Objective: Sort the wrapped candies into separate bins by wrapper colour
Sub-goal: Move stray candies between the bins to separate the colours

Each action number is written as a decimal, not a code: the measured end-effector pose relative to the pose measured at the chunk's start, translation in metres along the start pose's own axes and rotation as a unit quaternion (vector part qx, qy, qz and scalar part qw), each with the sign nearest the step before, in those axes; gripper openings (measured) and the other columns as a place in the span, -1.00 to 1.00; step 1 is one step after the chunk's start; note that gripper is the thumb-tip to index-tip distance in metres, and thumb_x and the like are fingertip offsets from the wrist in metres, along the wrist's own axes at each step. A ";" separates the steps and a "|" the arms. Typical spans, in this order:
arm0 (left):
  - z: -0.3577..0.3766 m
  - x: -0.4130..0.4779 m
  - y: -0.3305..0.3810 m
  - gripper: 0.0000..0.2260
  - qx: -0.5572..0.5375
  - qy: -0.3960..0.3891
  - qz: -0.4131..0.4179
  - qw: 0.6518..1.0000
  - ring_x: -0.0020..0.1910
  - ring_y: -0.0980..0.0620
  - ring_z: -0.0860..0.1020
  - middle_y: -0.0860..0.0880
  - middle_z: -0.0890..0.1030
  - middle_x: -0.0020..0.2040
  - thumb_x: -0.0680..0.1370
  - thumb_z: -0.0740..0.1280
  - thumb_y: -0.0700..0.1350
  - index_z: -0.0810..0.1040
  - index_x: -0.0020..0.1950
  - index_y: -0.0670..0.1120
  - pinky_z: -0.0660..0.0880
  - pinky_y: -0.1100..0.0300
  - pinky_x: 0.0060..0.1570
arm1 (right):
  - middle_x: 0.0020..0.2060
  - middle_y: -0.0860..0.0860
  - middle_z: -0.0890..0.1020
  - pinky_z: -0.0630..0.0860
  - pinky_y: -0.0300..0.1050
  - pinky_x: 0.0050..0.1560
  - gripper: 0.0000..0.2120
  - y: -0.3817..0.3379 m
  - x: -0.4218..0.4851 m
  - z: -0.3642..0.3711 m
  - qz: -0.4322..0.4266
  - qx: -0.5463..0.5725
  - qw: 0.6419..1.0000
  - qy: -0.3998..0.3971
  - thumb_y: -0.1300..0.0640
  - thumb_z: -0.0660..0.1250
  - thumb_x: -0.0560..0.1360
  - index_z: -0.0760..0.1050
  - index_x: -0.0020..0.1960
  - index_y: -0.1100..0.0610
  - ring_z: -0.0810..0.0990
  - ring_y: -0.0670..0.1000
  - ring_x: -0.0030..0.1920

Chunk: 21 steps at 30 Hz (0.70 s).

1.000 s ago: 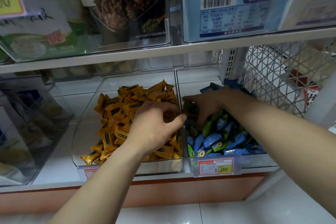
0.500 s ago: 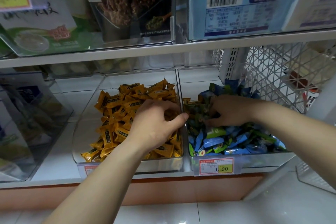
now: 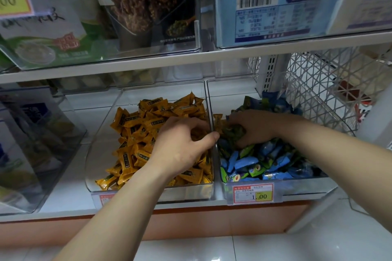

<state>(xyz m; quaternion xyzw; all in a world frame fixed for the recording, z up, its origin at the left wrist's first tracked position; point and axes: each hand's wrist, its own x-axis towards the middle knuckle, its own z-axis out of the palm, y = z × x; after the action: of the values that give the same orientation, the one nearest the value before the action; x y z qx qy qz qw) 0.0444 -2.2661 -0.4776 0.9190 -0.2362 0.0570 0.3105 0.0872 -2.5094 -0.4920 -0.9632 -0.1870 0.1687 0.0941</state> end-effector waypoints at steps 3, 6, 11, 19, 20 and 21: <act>-0.001 -0.001 0.000 -0.66 0.001 0.013 0.017 1.000 -0.10 0.41 0.49 0.34 0.53 -0.19 0.47 0.28 0.33 0.64 0.06 0.16 0.37 0.43 -0.19 | 0.16 -0.11 0.41 0.48 -0.02 0.08 -0.67 0.002 -0.025 0.008 -0.021 -0.054 0.998 0.027 -0.22 0.29 0.48 0.55 0.19 -0.16 0.41 -0.05 0.19; -0.001 -0.001 0.001 -0.65 -0.001 0.016 0.023 1.000 -0.13 0.45 0.47 0.32 0.53 -0.19 0.46 0.28 0.33 0.65 0.05 0.15 0.34 0.45 -0.22 | 0.30 -0.21 0.45 0.48 -0.10 0.15 -0.63 -0.001 -0.043 0.012 -0.021 -0.071 0.997 0.019 -0.23 0.15 0.55 0.51 0.30 -0.23 0.45 -0.10 0.22; -0.001 -0.001 0.002 -0.61 0.003 0.017 0.018 1.000 -0.09 0.29 0.50 0.32 0.53 -0.17 0.44 0.25 0.36 0.64 0.05 0.16 0.42 0.34 -0.13 | -0.04 -0.14 0.63 0.50 -0.13 0.00 -0.63 -0.012 -0.034 -0.006 0.036 -0.004 0.996 -0.081 -0.22 0.15 0.60 0.59 0.22 -0.08 0.55 -0.11 -0.08; 0.000 0.001 0.002 -0.61 -0.003 0.021 0.018 1.000 -0.08 0.31 0.53 0.35 0.54 -0.17 0.43 0.24 0.38 0.64 0.04 0.17 0.47 0.29 -0.11 | -0.18 0.02 0.61 0.37 -0.22 -0.32 -0.78 -0.019 0.031 -0.014 0.040 0.028 0.993 0.111 -0.01 0.38 0.53 0.62 -0.07 0.15 0.56 -0.07 -0.21; -0.001 0.001 0.002 -0.61 -0.003 0.021 0.019 1.000 -0.08 0.31 0.53 0.35 0.54 -0.18 0.43 0.25 0.38 0.64 0.04 0.17 0.46 0.29 -0.12 | -0.10 0.02 0.61 0.44 -0.20 -0.24 -0.79 -0.019 0.035 -0.010 0.039 0.031 0.992 0.118 0.00 0.40 0.51 0.61 0.00 0.13 0.58 -0.02 -0.11; -0.001 0.001 0.002 -0.61 -0.002 0.022 0.019 1.000 -0.07 0.29 0.54 0.35 0.53 -0.18 0.44 0.25 0.37 0.64 0.04 0.16 0.46 0.27 -0.10 | -0.05 0.03 0.60 0.50 -0.15 -0.15 -0.77 -0.017 0.039 -0.004 0.043 0.024 0.992 0.114 -0.02 0.41 0.50 0.60 0.04 0.12 0.58 0.02 -0.06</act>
<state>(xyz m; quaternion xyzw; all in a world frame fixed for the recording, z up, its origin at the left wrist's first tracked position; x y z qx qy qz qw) 0.0442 -2.2675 -0.4758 0.9121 -0.2473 0.0826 0.3163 0.1173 -2.4791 -0.4955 -0.9807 -0.1295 0.0666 0.1306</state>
